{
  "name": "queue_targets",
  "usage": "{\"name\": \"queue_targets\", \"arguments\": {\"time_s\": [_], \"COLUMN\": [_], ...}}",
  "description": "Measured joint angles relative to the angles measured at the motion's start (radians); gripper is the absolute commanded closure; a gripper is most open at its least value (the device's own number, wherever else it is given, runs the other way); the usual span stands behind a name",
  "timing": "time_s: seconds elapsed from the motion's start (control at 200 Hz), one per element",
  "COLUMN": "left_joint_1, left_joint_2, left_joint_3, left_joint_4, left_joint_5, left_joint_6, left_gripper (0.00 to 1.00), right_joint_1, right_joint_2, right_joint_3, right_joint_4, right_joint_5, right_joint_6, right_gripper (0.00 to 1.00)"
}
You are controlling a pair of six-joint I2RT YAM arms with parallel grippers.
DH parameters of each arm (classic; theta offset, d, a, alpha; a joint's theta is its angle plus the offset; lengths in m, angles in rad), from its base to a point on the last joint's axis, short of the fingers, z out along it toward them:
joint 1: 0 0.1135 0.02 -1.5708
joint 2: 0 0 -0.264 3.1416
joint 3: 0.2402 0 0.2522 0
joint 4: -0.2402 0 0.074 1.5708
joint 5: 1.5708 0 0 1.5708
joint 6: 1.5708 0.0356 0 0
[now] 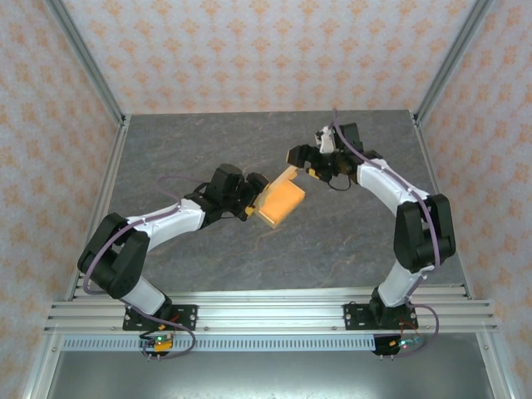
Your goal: Fold the paper box
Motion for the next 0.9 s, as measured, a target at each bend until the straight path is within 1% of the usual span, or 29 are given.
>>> {"name": "queue_targets", "arguments": {"time_s": [0.065,0.13,0.185,0.245,0.355,0.516,0.646,0.786,0.901], "left_joint_1": [0.0,0.0,0.0,0.0,0.0,0.0,0.0,0.0,0.0], "left_joint_2": [0.0,0.0,0.0,0.0,0.0,0.0,0.001,0.014,0.038], "left_joint_3": [0.0,0.001,0.003,0.008,0.015,0.015,0.015,0.016,0.031], "left_joint_4": [0.0,-0.001,-0.004,-0.011,-0.011,-0.008,-0.008,-0.008,-0.005], "left_joint_5": [0.0,0.0,0.0,0.0,0.0,0.002,0.002,0.001,0.001], "left_joint_6": [0.0,0.0,0.0,0.0,0.0,-0.02,-0.032,-0.034,-0.035], "left_gripper": [0.1,0.1,0.1,0.11,0.11,0.12,0.13,0.15,0.18], "right_joint_1": [-0.004,-0.003,-0.003,-0.002,0.009,0.043,0.072,0.099,0.108], "right_joint_2": [0.039,0.085,0.127,0.16,0.181,0.124,0.052,-0.001,-0.01], "right_joint_3": [0.044,0.081,0.105,0.112,0.096,-0.022,-0.114,-0.166,-0.175], "right_joint_4": [0.0,-0.004,-0.01,-0.012,-0.023,0.04,0.091,0.157,0.182], "right_joint_5": [0.0,-0.002,-0.011,-0.027,-0.042,-0.051,-0.017,0.026,0.061], "right_joint_6": [-0.006,-0.022,-0.027,-0.03,-0.012,0.079,0.166,0.249,0.277], "right_gripper": [0.07,0.13,0.15,0.15,0.22,0.28,0.34,0.4,0.41]}}
